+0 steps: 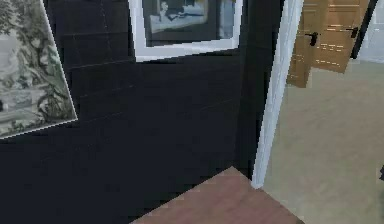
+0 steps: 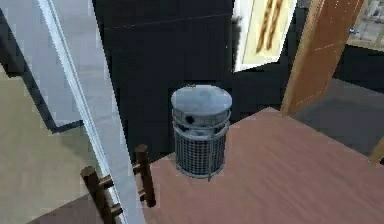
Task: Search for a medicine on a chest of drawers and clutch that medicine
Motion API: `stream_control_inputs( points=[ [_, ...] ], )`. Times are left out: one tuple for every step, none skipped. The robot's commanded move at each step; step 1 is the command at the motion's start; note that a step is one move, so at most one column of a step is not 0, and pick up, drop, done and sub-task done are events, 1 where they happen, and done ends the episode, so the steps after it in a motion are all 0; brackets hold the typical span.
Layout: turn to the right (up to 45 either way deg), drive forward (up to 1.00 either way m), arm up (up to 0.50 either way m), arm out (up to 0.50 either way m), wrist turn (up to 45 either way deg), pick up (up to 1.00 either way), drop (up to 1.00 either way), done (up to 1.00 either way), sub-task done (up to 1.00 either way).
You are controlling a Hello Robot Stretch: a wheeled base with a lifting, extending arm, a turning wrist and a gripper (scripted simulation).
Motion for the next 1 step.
stream_control_inputs(
  points=[
    [0.0,0.55,0.0,0.0,0.0,0.0,0.0,0.0,0.0]
  ],
)
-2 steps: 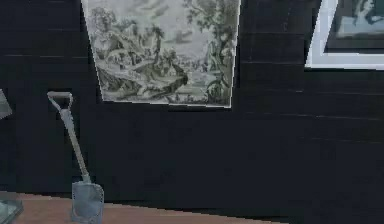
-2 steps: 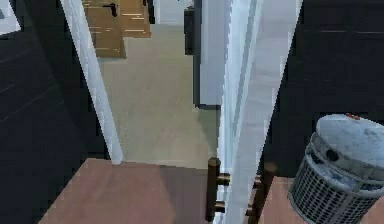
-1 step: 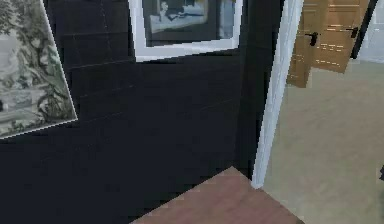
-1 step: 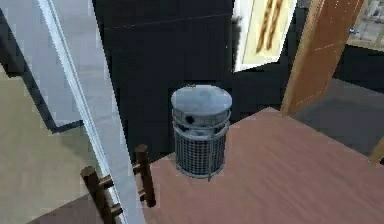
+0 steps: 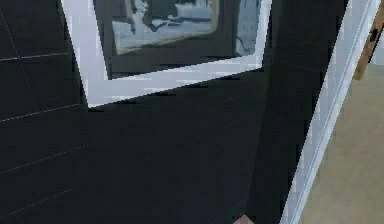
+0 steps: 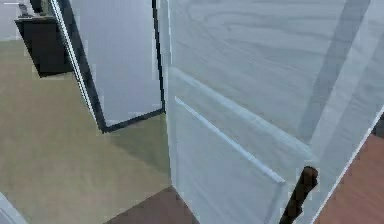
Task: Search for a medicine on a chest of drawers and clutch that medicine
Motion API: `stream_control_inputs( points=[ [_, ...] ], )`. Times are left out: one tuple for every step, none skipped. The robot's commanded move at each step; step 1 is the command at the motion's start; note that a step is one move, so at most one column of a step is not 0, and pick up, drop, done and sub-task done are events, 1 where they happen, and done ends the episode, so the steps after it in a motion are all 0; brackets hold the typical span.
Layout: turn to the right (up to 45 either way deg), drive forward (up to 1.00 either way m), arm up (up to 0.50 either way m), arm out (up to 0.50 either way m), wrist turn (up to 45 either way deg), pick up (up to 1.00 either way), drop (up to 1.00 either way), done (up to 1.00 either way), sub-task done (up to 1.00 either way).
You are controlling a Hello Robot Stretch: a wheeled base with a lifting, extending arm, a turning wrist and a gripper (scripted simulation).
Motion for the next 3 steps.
stream_control_inputs(
  points=[
    [45.0,0.0,0.0,0.0,0.0,0.0,0.0,0.0,0.0],
    [9.0,0.0,0.0,0.0,0.0,0.0,0.0,0.0,0.0],
    [0.0,1.0,0.0,0.0,0.0,0.0,0.0,0.0,0.0]
  ],
)
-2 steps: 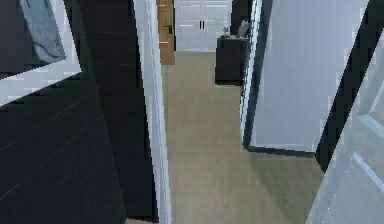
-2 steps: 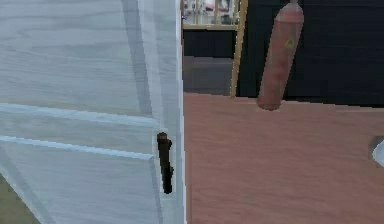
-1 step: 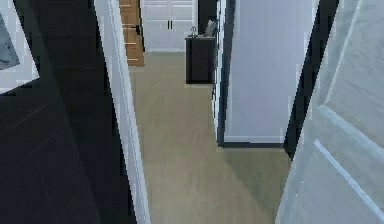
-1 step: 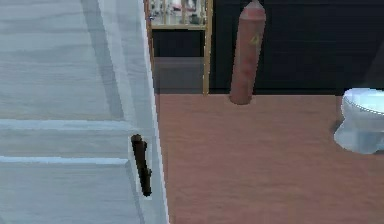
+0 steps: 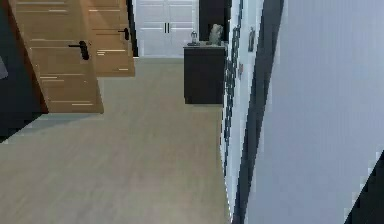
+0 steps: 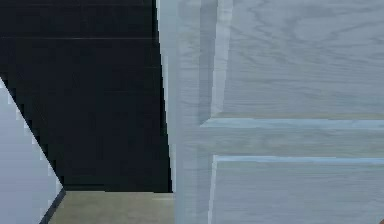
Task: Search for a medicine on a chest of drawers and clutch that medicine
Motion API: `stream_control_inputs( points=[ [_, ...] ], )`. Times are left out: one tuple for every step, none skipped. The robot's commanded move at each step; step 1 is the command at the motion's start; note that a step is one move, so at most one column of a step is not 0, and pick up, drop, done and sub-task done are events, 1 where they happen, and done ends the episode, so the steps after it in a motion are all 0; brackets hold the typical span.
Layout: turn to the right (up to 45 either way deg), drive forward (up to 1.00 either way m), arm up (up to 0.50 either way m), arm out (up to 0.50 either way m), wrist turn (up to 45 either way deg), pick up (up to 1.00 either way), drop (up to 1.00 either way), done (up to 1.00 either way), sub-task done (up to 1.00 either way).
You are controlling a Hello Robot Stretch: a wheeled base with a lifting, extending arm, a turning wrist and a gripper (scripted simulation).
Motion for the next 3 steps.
stream_control_inputs(
  points=[
    [21.0,0.0,0.0,0.0,0.0,0.0,0.0,0.0,0.0],
    [0.0,0.1,0.0,0.0,0.0,0.0,0.0,0.0,0.0],
    [-45.0,0.0,0.0,0.0,0.0,0.0,0.0,0.0,0.0]
  ],
)
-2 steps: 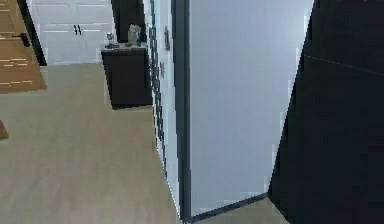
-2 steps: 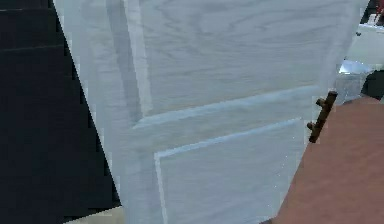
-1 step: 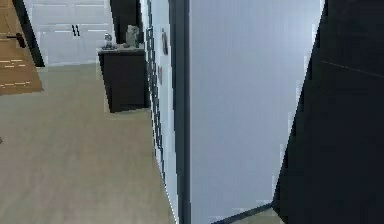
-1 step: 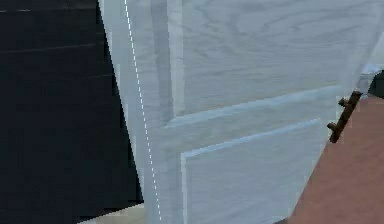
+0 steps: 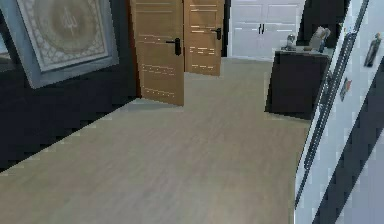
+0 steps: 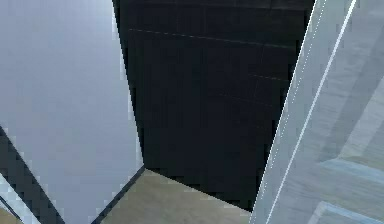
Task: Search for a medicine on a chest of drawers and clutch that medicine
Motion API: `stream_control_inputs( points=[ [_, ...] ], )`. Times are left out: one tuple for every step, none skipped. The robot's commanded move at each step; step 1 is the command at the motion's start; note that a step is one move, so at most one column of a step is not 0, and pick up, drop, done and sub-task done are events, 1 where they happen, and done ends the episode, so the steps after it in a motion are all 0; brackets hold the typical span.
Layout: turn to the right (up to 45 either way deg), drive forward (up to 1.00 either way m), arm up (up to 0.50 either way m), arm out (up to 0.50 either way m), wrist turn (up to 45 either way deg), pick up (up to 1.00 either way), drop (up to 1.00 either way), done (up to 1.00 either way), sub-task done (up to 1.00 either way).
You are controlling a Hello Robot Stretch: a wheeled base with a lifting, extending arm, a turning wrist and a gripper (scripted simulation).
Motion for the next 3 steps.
stream_control_inputs(
  points=[
    [-6.0,0.0,0.0,0.0,0.0,0.0,0.0,0.0,0.0],
    [0.0,0.85,0.0,0.0,0.0,0.0,0.0,0.0,0.0],
    [21.0,0.0,0.0,0.0,0.0,0.0,0.0,0.0,0.0]
  ],
)
